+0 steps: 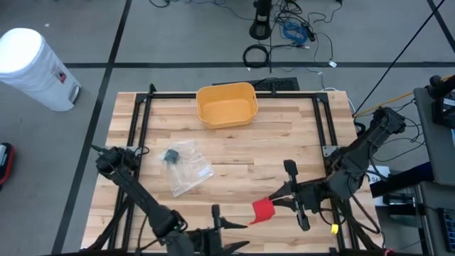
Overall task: Roll bandage
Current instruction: Roll the red bandage
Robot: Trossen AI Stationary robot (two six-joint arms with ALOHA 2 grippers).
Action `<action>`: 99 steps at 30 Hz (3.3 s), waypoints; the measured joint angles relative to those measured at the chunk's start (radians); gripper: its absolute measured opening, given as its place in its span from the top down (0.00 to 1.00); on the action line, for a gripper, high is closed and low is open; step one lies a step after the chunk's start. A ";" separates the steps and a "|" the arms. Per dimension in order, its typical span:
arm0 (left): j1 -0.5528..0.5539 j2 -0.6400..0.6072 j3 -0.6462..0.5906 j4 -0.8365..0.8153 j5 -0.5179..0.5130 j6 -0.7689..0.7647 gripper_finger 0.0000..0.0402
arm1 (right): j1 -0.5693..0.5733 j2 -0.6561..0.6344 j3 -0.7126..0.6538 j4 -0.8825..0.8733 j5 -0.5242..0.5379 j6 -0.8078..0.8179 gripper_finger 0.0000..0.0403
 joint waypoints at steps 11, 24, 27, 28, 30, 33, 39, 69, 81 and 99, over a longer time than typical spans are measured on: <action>0.035 0.002 0.000 -0.072 0.154 -0.105 0.51 | 0.012 0.000 0.000 0.018 -0.001 -0.009 0.96; 0.038 0.003 0.000 -0.147 0.027 -0.106 0.51 | 0.012 0.000 0.000 0.018 -0.001 -0.008 0.96; 0.039 0.003 0.000 -0.160 0.026 -0.125 0.51 | 0.012 0.000 0.000 0.018 -0.002 -0.008 0.96; 0.041 0.003 0.000 -0.163 0.026 -0.132 0.51 | 0.012 0.000 0.000 0.018 -0.002 -0.008 0.96; 0.048 0.003 0.000 -0.164 0.026 -0.141 0.51 | 0.012 0.000 0.000 0.018 -0.002 -0.008 0.96; 0.062 0.011 0.000 -0.162 0.032 -0.170 0.51 | 0.012 0.000 0.000 0.017 -0.002 -0.007 0.96; 0.095 0.037 0.000 -0.158 0.134 -0.179 0.51 | 0.011 0.000 0.000 0.017 -0.002 -0.007 0.96; 0.100 0.037 0.000 0.185 0.190 0.158 0.99 | -0.002 0.000 0.000 -0.014 0.101 -0.030 0.96; 0.092 -0.034 0.004 0.391 0.397 0.295 0.99 | -0.077 0.001 0.000 -0.123 0.103 0.037 0.96; 0.119 -0.040 0.248 0.220 0.536 0.349 1.00 | -0.128 0.001 0.001 -0.198 0.093 0.093 0.96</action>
